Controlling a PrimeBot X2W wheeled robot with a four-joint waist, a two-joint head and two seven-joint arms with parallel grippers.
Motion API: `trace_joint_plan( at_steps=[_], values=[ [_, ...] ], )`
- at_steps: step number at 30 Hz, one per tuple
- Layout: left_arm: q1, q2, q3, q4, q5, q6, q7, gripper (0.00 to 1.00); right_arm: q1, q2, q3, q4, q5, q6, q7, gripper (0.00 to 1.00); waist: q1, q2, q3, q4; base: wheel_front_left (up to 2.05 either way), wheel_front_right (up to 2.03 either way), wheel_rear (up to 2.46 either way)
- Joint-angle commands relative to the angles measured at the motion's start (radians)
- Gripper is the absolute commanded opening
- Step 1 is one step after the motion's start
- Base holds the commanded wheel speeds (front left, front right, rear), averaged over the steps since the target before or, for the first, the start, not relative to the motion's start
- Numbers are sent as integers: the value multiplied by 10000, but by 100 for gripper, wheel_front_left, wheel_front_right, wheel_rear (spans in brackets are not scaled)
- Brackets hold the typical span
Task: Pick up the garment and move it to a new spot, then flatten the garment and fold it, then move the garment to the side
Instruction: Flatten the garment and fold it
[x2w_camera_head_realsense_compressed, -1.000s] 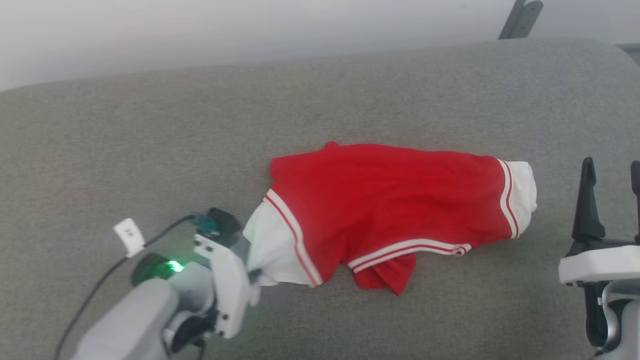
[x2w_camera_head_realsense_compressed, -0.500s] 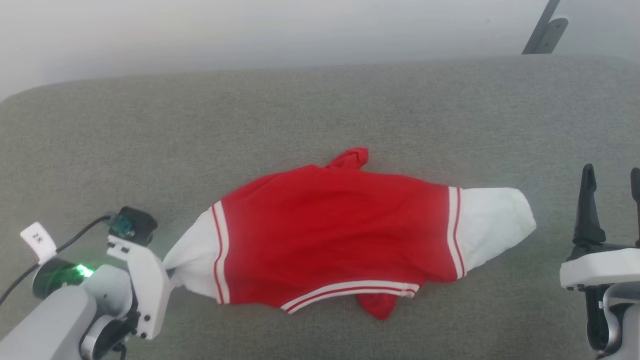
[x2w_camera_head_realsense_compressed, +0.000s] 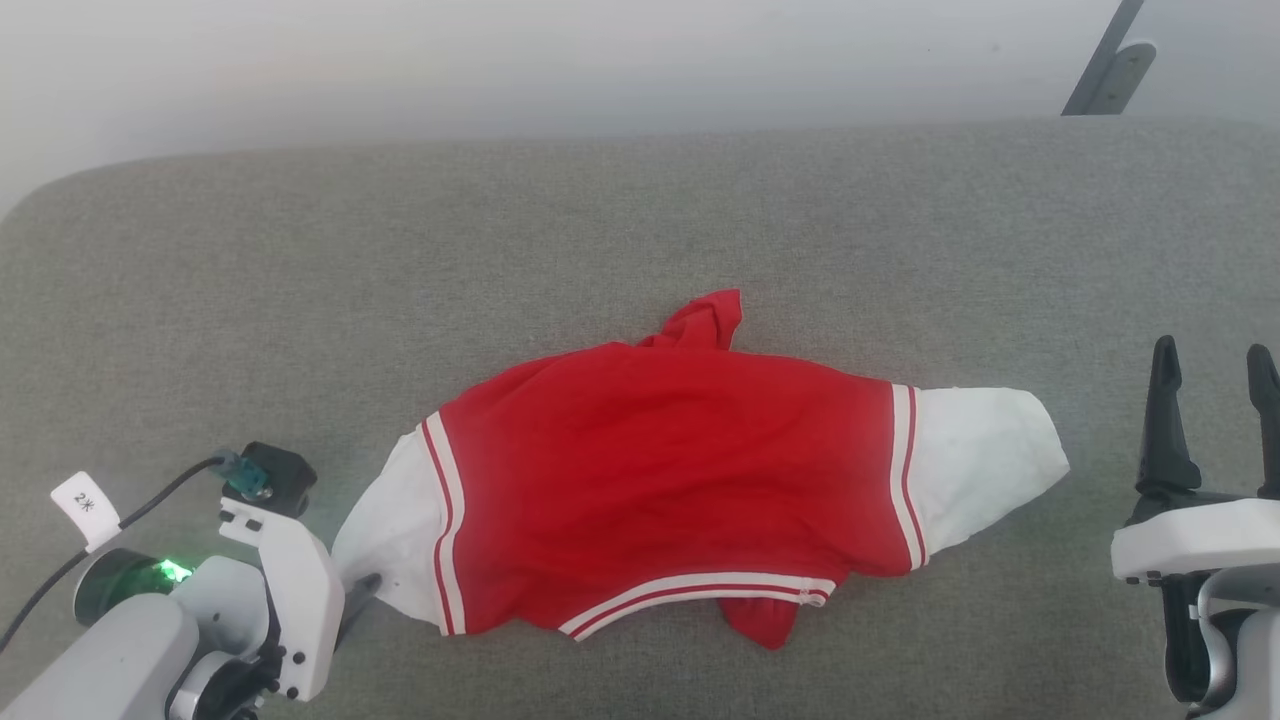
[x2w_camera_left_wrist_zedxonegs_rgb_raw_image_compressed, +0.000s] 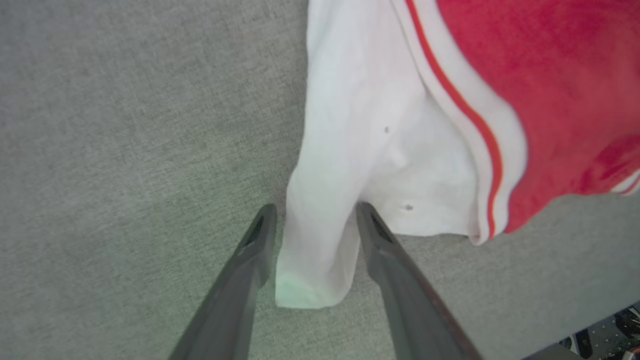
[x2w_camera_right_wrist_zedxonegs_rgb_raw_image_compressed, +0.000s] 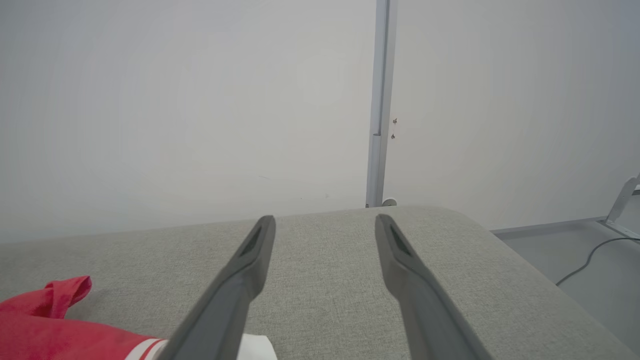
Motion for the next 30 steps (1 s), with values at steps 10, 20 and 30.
trace_joint_plan(
  at_steps=[10,20,30],
  values=[
    [-586,1,-433,279,97,-25,1088,100,117,22,160,-261,113,-7,260,100,0,0,28,-64,0,0,0],
    [-853,-400,-517,886,-295,14,1615,0,571,-97,921,-321,714,-7,2079,100,0,0,340,-308,0,0,0],
    [-999,-616,-684,706,-239,-141,1593,0,367,-1210,1764,217,2066,-8,5551,100,0,0,514,-56,0,0,0]
  ],
)
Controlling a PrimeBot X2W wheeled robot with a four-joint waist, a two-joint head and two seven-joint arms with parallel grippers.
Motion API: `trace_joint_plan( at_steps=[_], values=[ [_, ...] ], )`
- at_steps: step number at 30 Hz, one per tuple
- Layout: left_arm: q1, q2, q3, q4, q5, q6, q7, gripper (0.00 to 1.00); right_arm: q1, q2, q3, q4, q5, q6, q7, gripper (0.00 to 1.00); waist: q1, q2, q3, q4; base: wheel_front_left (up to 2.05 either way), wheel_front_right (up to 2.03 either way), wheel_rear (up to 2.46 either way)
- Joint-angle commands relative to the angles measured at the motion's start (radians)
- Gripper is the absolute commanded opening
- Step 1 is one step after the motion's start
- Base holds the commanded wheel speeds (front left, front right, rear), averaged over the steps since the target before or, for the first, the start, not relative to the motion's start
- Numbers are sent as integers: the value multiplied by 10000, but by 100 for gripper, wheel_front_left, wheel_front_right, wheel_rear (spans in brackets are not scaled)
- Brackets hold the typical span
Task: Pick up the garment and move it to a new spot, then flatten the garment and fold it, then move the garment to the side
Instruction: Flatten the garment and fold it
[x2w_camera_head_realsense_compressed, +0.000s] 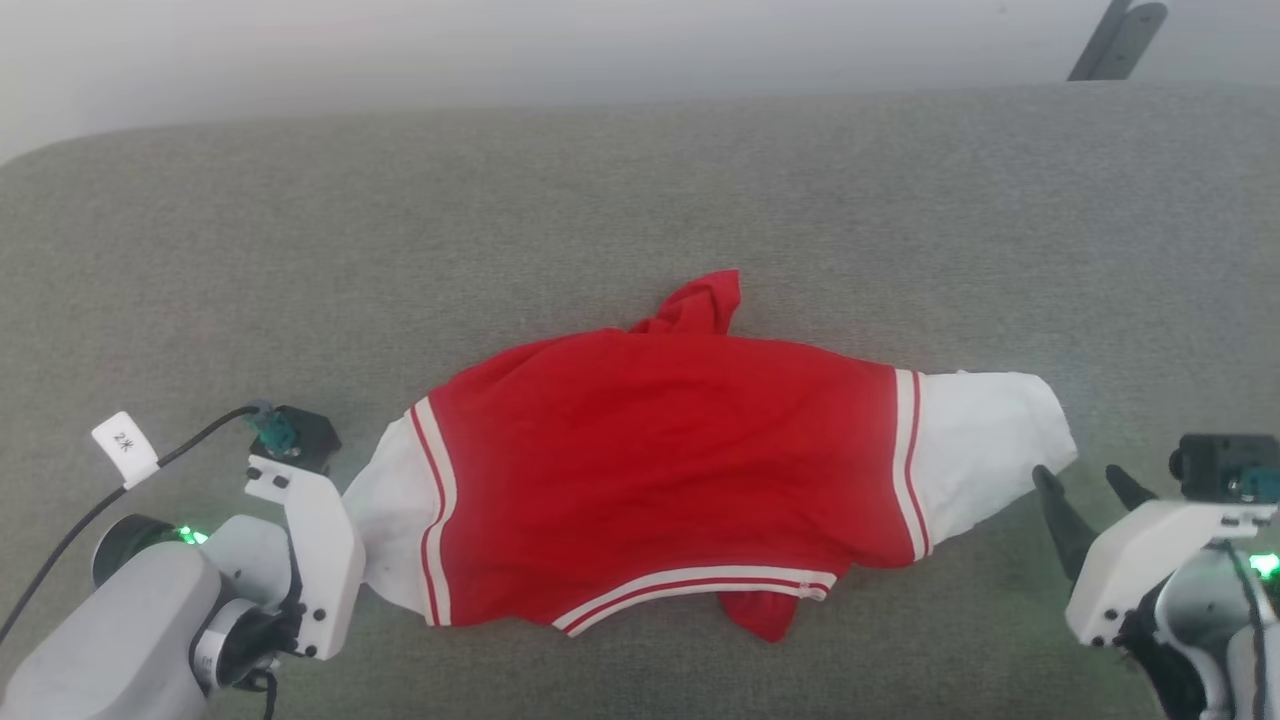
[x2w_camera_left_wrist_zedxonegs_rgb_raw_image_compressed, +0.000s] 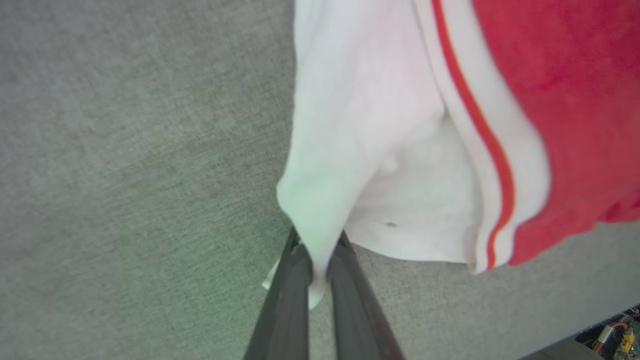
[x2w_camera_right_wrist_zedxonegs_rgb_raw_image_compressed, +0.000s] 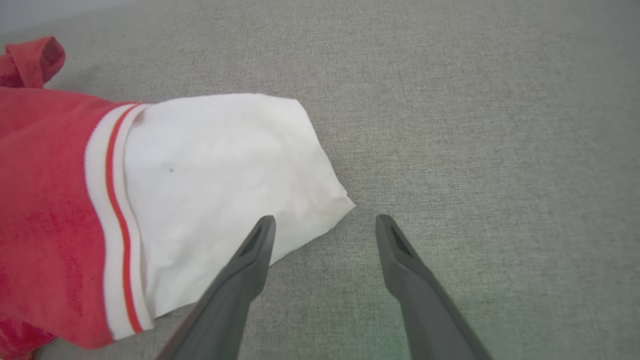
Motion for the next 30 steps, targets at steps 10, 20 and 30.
trace_joint_plan(
  at_steps=[10,20,30],
  values=[
    [-286,-492,-337,-297,102,-216,-24,0,-1194,-808,163,1026,517,-7,2296,100,0,0,333,556,0,0,0],
    [-514,-696,-370,-79,58,-364,-239,0,-1881,-1122,791,2246,1321,-4,4067,0,0,0,547,843,0,0,0],
    [-1000,-344,20,-137,-148,-444,-335,0,-2581,-1474,560,1364,2320,-6,4621,0,0,0,205,859,0,0,0]
  ],
)
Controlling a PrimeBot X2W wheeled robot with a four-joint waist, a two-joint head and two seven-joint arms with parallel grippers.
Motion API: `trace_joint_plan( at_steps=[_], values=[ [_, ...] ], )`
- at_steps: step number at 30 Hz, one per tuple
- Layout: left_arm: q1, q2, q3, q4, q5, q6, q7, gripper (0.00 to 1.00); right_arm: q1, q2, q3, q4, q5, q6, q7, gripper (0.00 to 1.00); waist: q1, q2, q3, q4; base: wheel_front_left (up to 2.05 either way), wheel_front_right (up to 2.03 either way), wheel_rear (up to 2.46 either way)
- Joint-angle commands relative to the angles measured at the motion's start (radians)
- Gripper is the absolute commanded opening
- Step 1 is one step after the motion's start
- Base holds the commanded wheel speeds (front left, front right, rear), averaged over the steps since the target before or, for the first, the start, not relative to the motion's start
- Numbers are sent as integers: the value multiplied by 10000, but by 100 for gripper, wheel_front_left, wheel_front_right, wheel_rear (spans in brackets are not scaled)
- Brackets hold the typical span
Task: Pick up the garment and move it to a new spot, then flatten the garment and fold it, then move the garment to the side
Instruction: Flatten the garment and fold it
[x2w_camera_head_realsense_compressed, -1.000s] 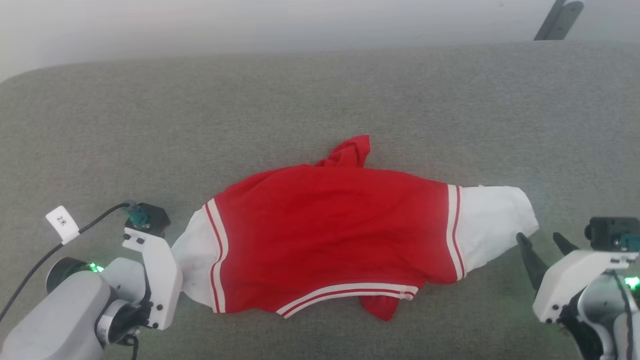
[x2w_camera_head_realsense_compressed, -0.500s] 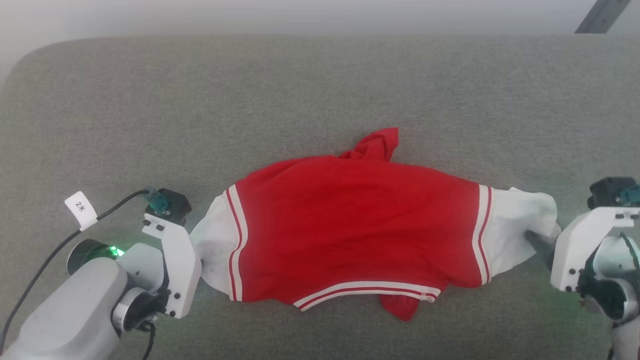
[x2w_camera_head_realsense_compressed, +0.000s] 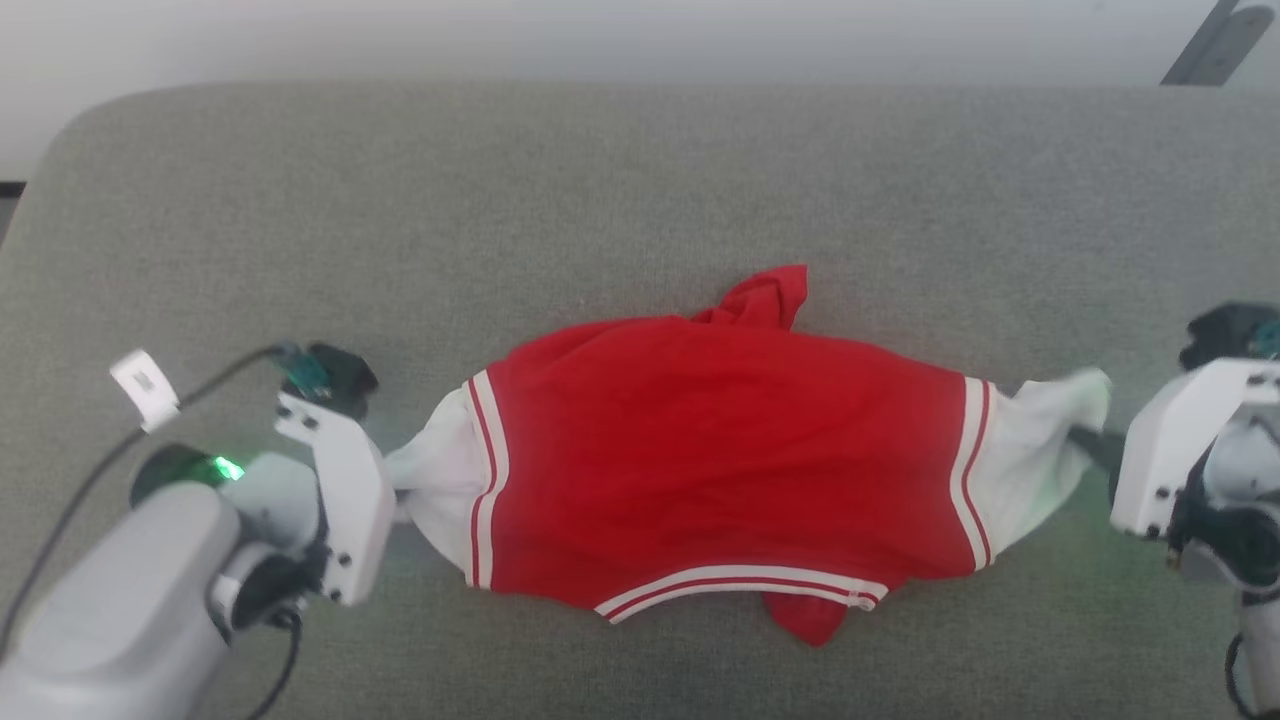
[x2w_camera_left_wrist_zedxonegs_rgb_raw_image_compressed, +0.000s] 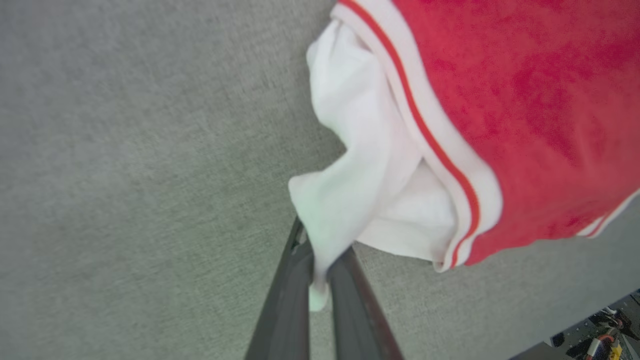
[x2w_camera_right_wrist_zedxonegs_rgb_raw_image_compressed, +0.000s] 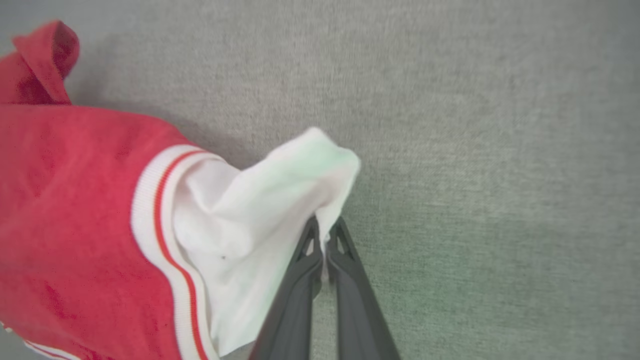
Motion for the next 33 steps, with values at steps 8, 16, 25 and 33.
trace_joint_plan(
  at_steps=[8,16,25,33],
  values=[
    [-1064,714,762,-958,-307,197,305,0,-864,61,-187,-1756,748,0,371,0,0,0,-1034,-163,0,0,0],
    [-2600,967,1298,-1333,-148,128,311,0,-2475,505,-514,-2341,466,0,-27,0,0,0,-1723,-328,0,0,0],
    [-4589,661,1559,-504,184,-243,-253,0,-4423,925,-600,-1592,-162,0,-1275,0,0,0,-2129,-441,0,0,0],
    [-5884,405,1505,504,667,-508,-934,0,-5772,904,-159,-468,-599,0,-2540,0,0,0,-1809,-498,0,0,0]
  ],
)
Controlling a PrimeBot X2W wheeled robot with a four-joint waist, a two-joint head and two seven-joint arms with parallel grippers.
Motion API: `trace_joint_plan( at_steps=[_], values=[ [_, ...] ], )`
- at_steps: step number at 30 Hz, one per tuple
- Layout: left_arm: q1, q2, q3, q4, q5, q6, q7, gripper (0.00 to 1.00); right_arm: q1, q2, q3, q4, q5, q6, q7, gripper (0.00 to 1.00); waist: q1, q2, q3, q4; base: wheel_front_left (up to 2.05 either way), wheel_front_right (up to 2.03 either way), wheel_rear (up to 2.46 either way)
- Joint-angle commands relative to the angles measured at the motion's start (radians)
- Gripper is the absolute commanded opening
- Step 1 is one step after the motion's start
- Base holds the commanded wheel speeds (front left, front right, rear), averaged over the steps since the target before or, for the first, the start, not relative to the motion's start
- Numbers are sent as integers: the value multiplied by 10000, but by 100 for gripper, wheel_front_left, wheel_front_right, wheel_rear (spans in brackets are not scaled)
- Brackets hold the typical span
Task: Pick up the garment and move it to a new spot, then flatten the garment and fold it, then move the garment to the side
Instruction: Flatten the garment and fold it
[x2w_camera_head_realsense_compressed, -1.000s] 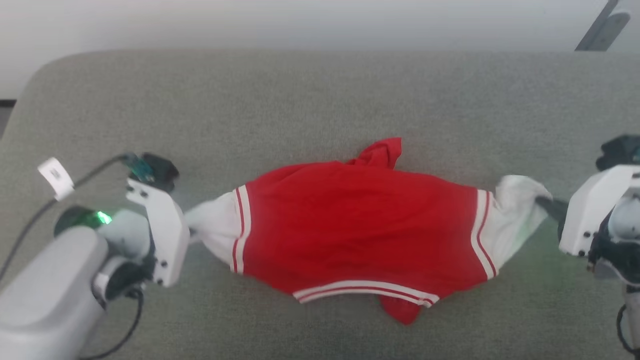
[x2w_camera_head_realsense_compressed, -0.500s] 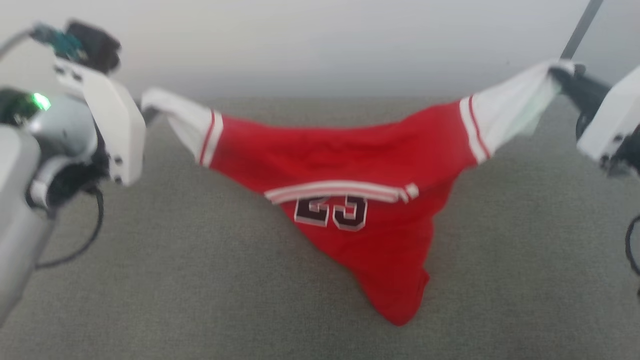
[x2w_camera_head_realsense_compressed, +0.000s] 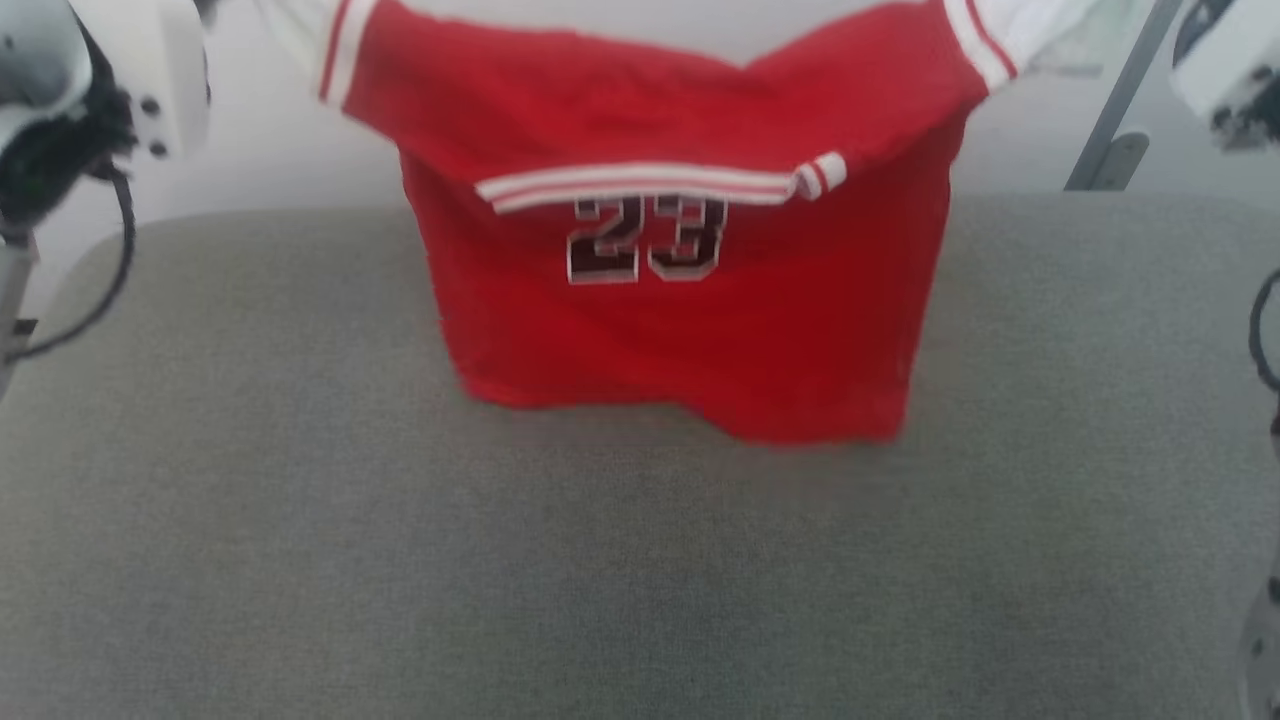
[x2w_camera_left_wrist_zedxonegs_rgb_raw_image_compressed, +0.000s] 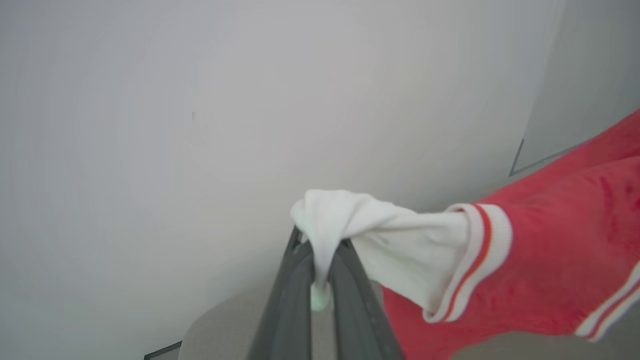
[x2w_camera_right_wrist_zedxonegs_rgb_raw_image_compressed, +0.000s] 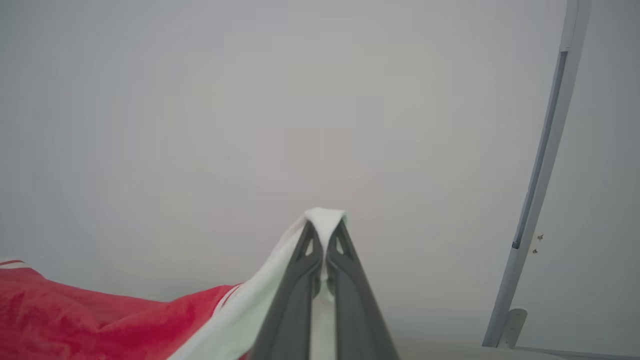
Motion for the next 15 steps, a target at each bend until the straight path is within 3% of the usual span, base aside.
trace_joint_plan(
  at_steps=[1,8,15],
  values=[
    [-253,-74,-9,161,186,-41,-142,0,-281,-45,54,165,-82,0,-257,0,0,0,204,-4,0,0,0],
    [-2011,-527,-13,1608,852,-151,-1617,0,-2144,-448,1065,1814,-1101,0,-2690,0,0,0,1664,-35,0,0,0],
    [-4249,-1151,37,3101,2017,-86,-4511,0,-4406,-694,1111,3729,-2716,-3,-6280,0,0,0,3468,72,0,0,0]
  ],
)
